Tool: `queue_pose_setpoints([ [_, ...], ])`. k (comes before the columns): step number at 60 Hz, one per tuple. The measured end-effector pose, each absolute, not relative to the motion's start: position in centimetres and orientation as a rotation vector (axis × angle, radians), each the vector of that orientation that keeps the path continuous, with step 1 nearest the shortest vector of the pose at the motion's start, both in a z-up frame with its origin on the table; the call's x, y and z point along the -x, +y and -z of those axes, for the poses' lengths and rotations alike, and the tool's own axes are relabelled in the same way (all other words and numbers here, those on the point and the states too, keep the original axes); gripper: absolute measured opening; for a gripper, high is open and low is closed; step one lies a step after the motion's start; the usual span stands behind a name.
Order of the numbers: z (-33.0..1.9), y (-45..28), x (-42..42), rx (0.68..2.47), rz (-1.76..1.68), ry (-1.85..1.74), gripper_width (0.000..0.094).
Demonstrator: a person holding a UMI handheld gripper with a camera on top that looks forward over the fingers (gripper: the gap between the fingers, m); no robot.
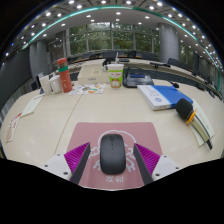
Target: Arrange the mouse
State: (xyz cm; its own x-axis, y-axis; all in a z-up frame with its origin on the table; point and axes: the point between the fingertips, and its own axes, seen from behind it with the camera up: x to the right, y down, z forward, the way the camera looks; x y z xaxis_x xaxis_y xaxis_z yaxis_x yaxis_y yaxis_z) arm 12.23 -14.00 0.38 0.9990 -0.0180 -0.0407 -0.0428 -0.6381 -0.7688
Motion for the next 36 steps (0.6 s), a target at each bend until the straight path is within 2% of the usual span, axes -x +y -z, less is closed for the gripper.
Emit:
queue_pose_setpoints([
  [10,-6.0,-18.1,-11.2,2.204,-0.008,0.028,0.0857],
  [24,-14.8,-29.1,-8.5,2.148,0.034,0.04,0.0858],
  [36,-19.0,-37.5,-7.2,2.119,0.097,0.03,0.0857],
])
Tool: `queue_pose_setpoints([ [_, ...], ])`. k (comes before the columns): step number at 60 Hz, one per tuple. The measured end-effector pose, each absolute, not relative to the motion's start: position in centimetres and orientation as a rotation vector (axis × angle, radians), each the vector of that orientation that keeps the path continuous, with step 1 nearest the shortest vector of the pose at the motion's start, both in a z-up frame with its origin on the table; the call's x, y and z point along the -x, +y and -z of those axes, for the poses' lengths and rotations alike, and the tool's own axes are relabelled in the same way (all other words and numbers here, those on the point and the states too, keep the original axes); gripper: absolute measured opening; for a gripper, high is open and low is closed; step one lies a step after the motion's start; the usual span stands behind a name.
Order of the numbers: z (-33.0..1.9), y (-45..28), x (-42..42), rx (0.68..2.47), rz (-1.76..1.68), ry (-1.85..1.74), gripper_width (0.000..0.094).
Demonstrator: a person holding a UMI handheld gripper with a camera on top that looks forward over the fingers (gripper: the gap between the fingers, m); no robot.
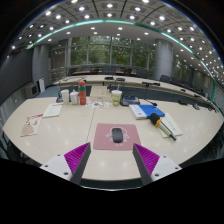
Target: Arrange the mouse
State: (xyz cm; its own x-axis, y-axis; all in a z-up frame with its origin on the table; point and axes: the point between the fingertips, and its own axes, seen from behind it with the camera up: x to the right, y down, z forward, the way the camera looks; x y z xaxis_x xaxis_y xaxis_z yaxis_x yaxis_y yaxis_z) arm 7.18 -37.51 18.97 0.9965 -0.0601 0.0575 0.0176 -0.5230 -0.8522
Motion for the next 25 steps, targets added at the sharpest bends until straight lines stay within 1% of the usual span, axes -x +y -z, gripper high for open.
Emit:
queue_pose_setpoints([
  [11,-20.4,-41.8,-6.5,2.107,0.116,0.025,0.0856],
  [25,-21.3,-43.0,-6.1,2.101,0.123,0.029,0.0859],
])
